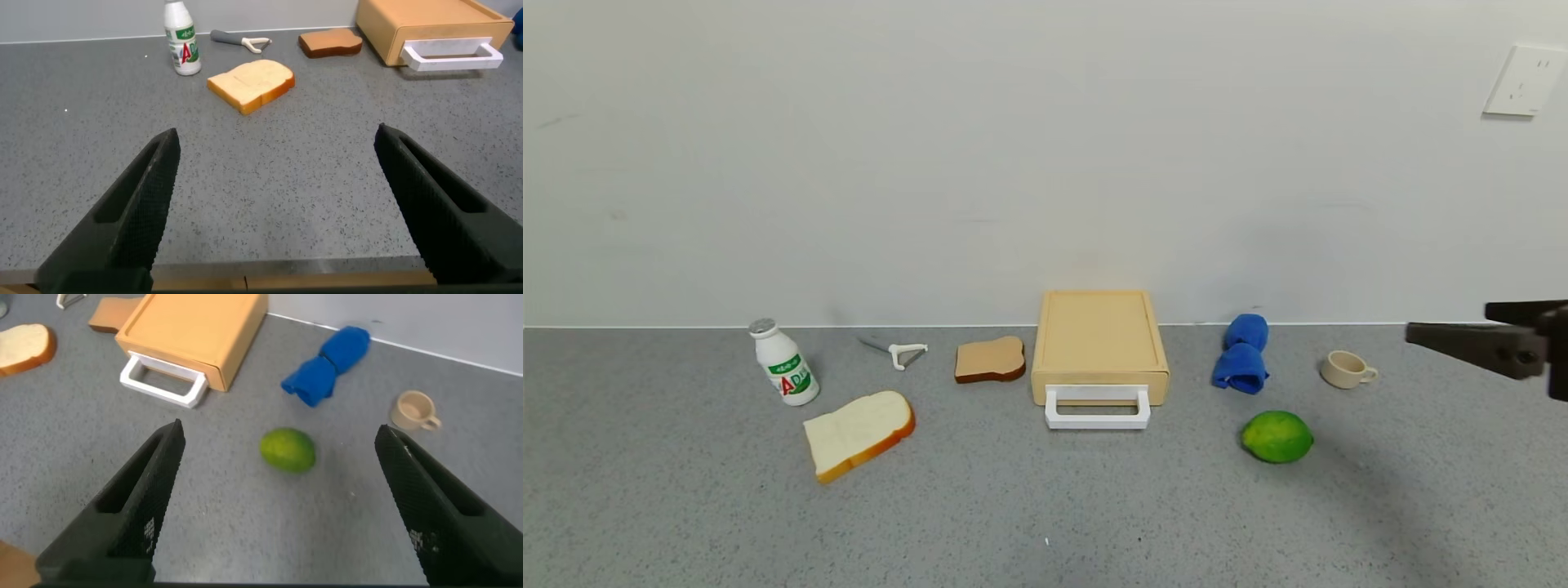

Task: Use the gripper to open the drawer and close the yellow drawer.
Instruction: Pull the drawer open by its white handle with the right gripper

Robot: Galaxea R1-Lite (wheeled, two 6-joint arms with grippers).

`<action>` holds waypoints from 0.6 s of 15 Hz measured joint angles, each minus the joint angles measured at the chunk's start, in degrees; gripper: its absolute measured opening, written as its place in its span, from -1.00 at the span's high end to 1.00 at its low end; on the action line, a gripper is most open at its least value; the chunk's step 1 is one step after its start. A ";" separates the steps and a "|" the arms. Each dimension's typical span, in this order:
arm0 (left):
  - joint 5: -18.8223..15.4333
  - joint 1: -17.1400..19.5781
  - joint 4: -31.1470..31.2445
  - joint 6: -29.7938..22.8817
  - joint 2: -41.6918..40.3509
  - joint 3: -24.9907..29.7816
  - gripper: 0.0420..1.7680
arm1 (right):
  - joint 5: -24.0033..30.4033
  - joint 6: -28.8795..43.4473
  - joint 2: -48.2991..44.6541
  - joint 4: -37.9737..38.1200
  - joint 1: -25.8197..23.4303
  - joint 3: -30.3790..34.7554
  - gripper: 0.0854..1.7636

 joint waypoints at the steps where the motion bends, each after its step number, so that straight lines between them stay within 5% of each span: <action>1: 0.00 -0.02 0.00 0.00 0.00 0.00 -0.94 | -1.22 0.12 3.95 0.30 2.39 -3.33 -0.94; 9: -0.02 0.00 0.00 0.00 0.00 0.00 -0.94 | -6.68 4.77 25.06 0.99 17.58 -18.24 -0.94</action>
